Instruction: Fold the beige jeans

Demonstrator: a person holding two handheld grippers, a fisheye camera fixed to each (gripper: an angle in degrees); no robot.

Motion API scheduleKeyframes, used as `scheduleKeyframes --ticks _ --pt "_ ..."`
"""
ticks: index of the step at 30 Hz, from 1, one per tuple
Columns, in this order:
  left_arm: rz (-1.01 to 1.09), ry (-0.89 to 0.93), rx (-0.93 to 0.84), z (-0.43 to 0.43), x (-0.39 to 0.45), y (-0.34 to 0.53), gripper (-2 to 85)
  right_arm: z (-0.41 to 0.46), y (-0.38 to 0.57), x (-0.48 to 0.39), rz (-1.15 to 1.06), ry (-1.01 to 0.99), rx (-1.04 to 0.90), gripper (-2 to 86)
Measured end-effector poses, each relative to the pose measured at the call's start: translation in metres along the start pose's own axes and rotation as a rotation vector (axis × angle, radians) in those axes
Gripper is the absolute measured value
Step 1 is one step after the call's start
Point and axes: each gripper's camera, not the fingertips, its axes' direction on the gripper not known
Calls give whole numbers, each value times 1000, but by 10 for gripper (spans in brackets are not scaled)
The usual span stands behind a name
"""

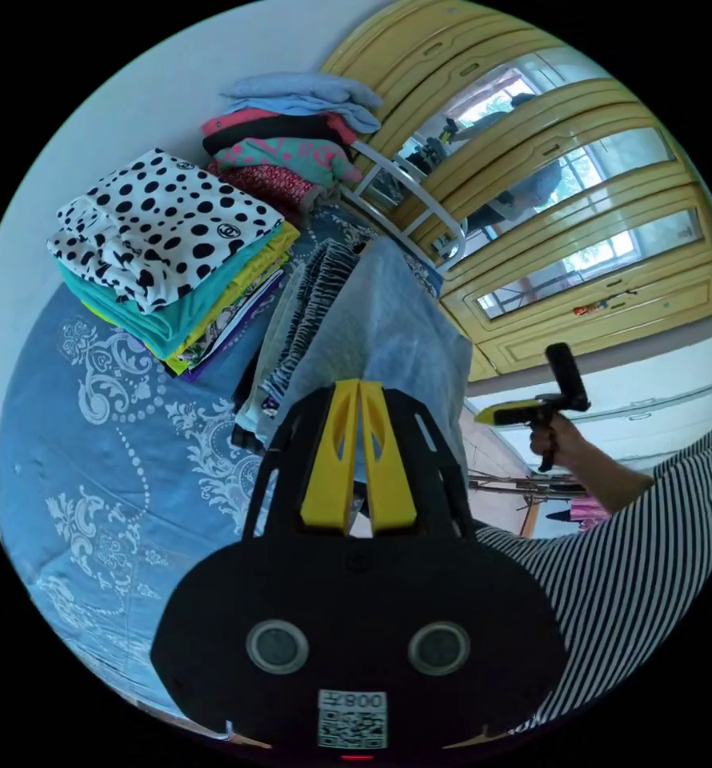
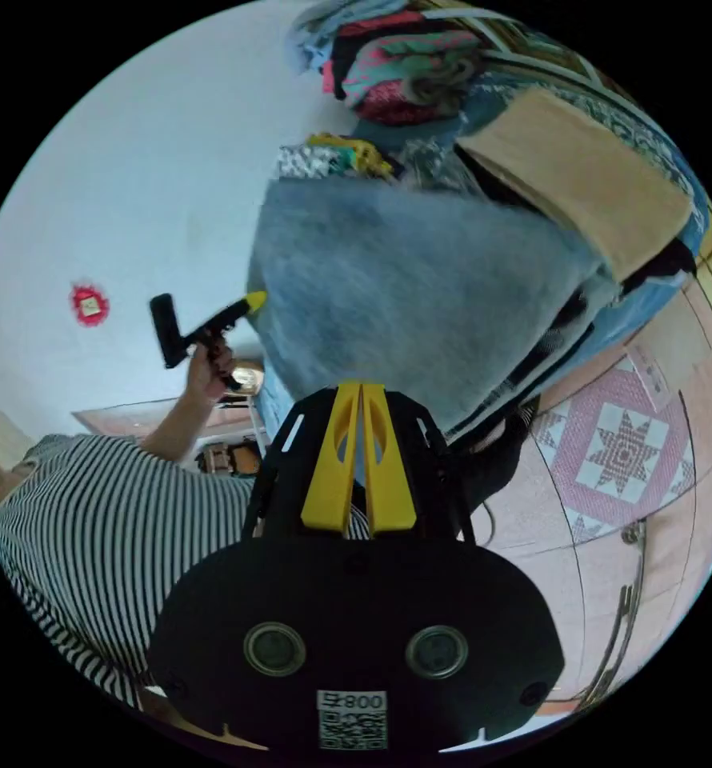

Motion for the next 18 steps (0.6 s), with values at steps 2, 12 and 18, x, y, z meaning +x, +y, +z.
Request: scheduleKeyframes --ticks 2,12,18 --pt "-29 -16 -10 -2 1 -5 0 -45 -13 -18 -80 -61 79 6" --pt "-184 58 50 -37 -5 -18 2 -60 -190 -41 -257 410 96 54" --pt "-307 101 65 -54 -21 -16 2 -7 -254 -56 -280 646 -27 69"
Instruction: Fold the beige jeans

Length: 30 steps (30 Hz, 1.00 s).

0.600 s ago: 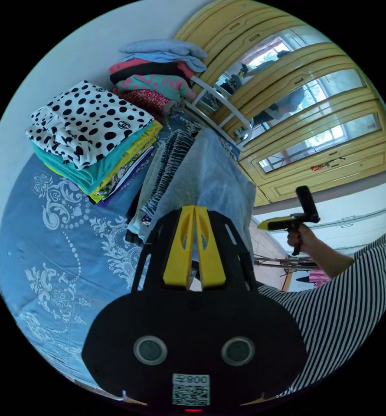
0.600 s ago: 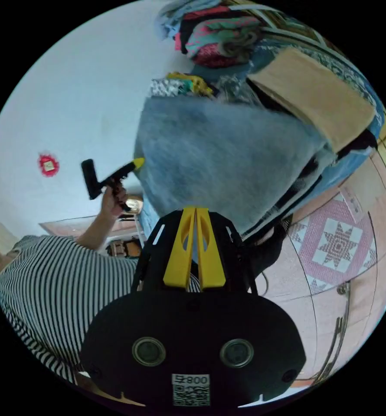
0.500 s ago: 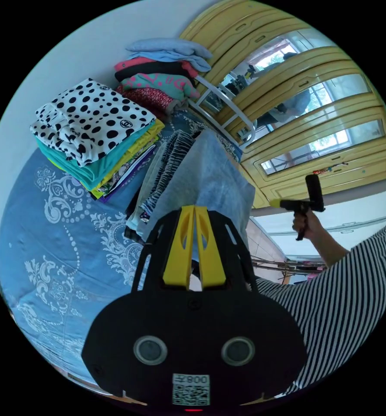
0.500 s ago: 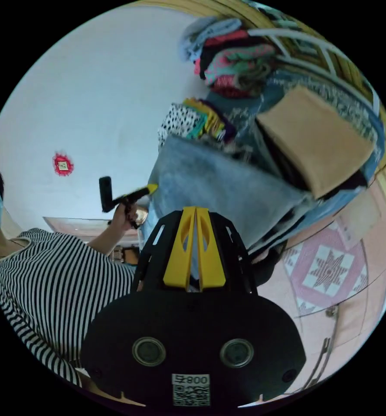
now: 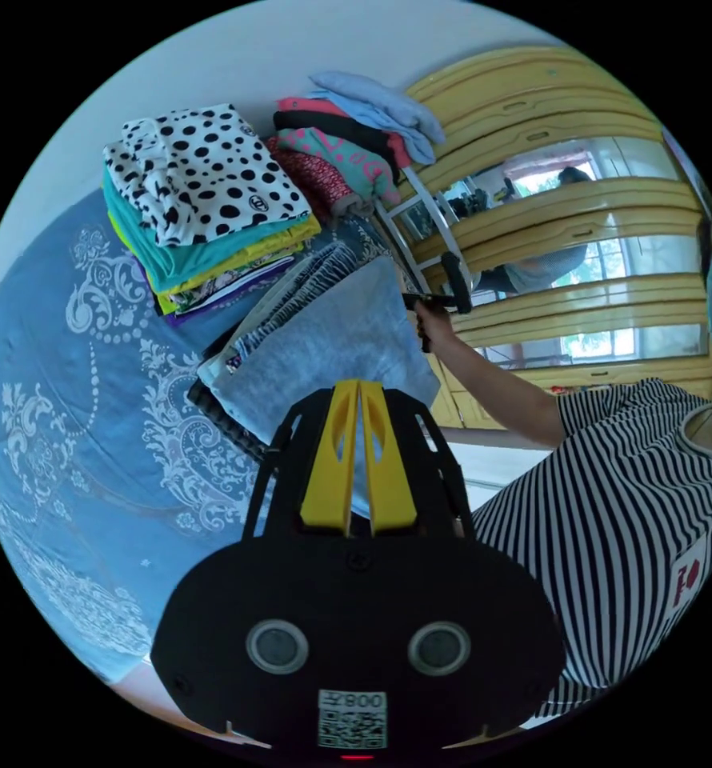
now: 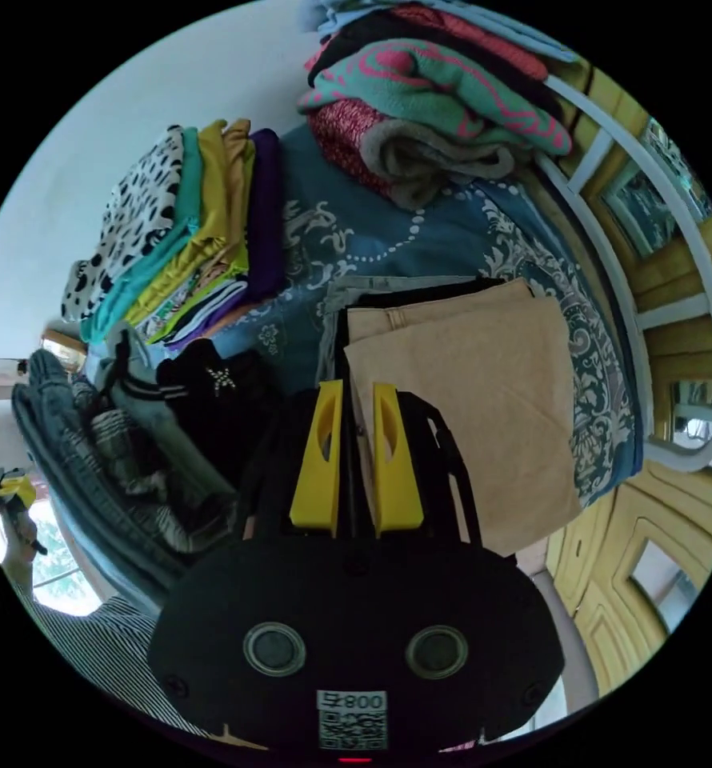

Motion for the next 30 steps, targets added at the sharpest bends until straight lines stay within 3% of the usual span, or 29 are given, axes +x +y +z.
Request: scheduleKeyframes --ticks 6,15,25,30 --pt "-75 47 34 -34 -12 -6 1 12 -19 -18 -25 79 -75 59" --pt "-84 89 75 -112 -11 -13 1 -35 0 -10 32 -61 -43 27" --pt "-111 220 185 -237 -11 -2 1 -178 93 39 250 -284 302 17" --pt "-55 277 230 -306 0 -1 1 -261 131 28 215 -373 516 14"
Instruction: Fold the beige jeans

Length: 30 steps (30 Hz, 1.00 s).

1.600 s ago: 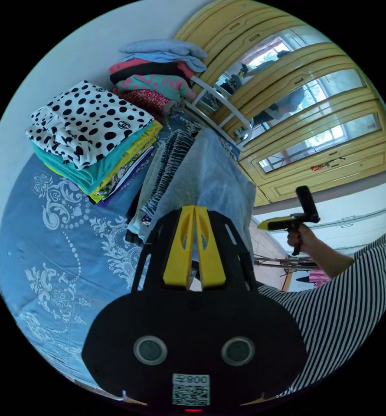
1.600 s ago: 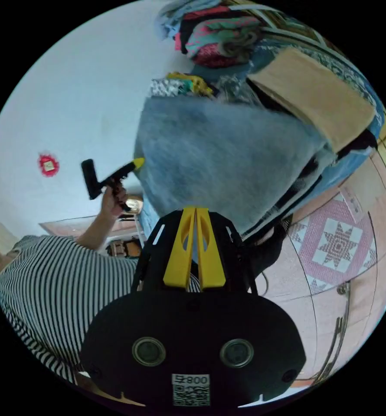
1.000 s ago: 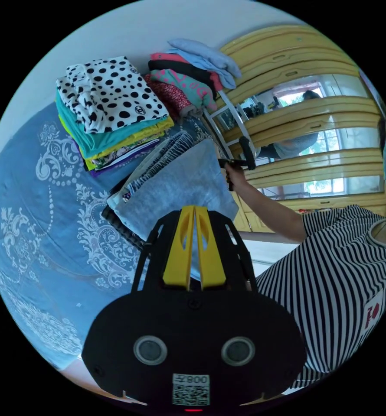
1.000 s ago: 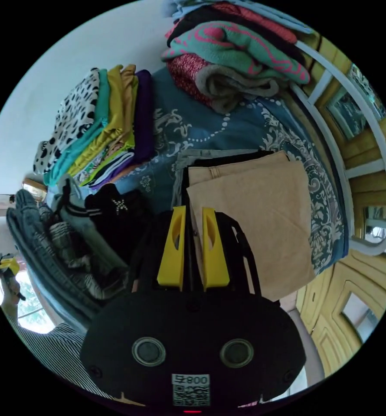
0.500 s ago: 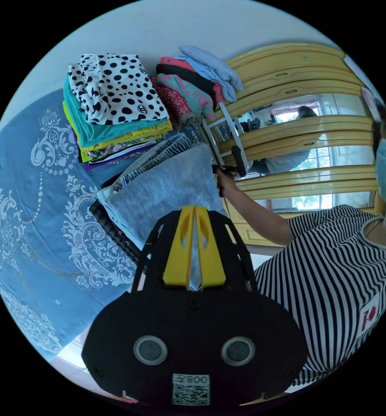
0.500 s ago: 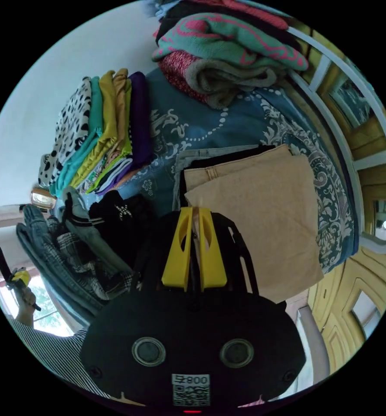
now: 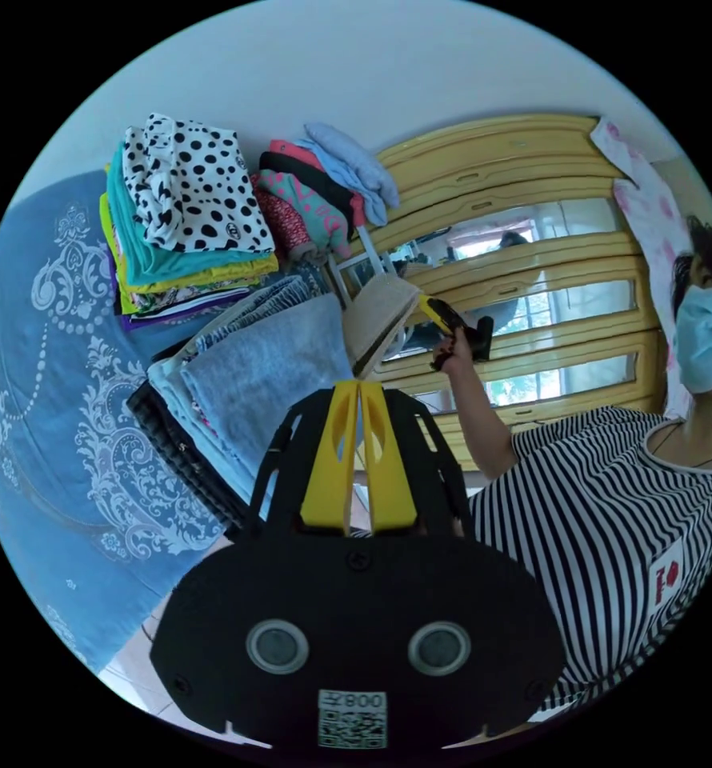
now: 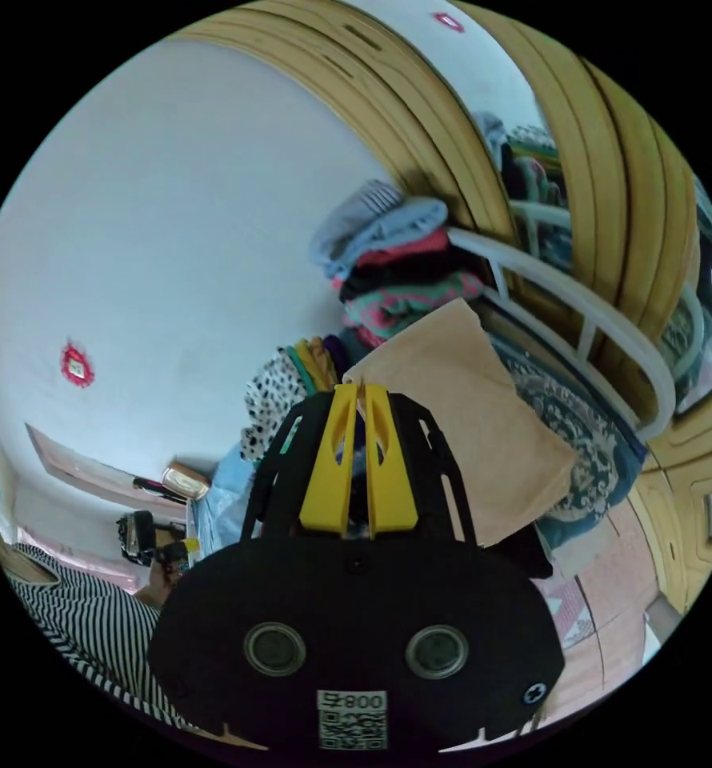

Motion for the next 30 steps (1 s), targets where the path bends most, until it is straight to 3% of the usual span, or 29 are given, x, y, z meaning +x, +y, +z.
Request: scheduleKeyframes --ticks 7,16,24,30 --pt "87 58 103 -130 52 7 3 -87 -6 -132 -255 -221 211 12" --pt "181 -9 374 -351 118 50 33 -142 13 -355 -616 -460 302 11" --pt "305 -180 522 -508 196 57 88 -142 79 -510 -784 -732 228 10" --pt "365 -293 577 -601 248 59 101 -97 141 -596 -830 -875 52 9"
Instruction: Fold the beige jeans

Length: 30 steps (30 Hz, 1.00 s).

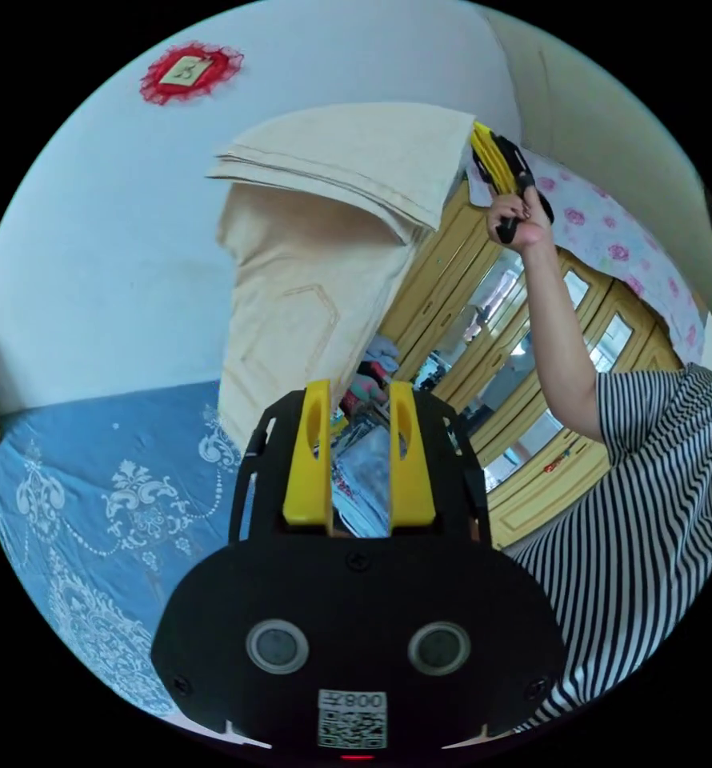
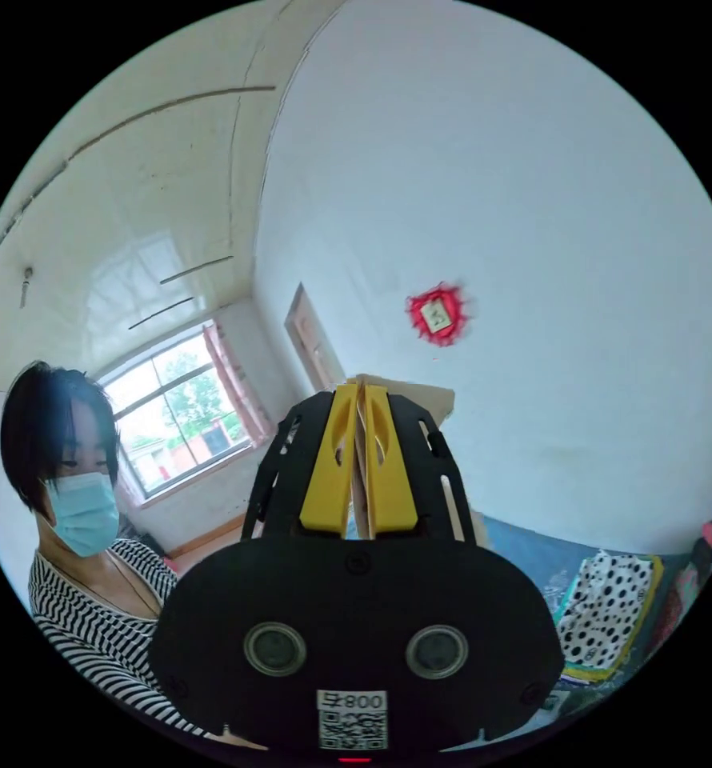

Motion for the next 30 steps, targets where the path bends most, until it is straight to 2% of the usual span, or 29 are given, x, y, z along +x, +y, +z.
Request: scheduleKeyframes --ticks 5,11,18,30 --pt "-64 -41 -50 -67 -9 -17 61 105 25 -29 32 -168 -172 8" --pt "-201 -64 -47 -162 -27 -13 33 186 52 -49 19 -241 -317 8" --pt "-358 -200 -31 -274 -51 -18 24 241 81 -36 59 -259 -413 8" --pt "-552 -449 -13 -418 -38 -55 21 290 153 57 258 -378 -455 8"
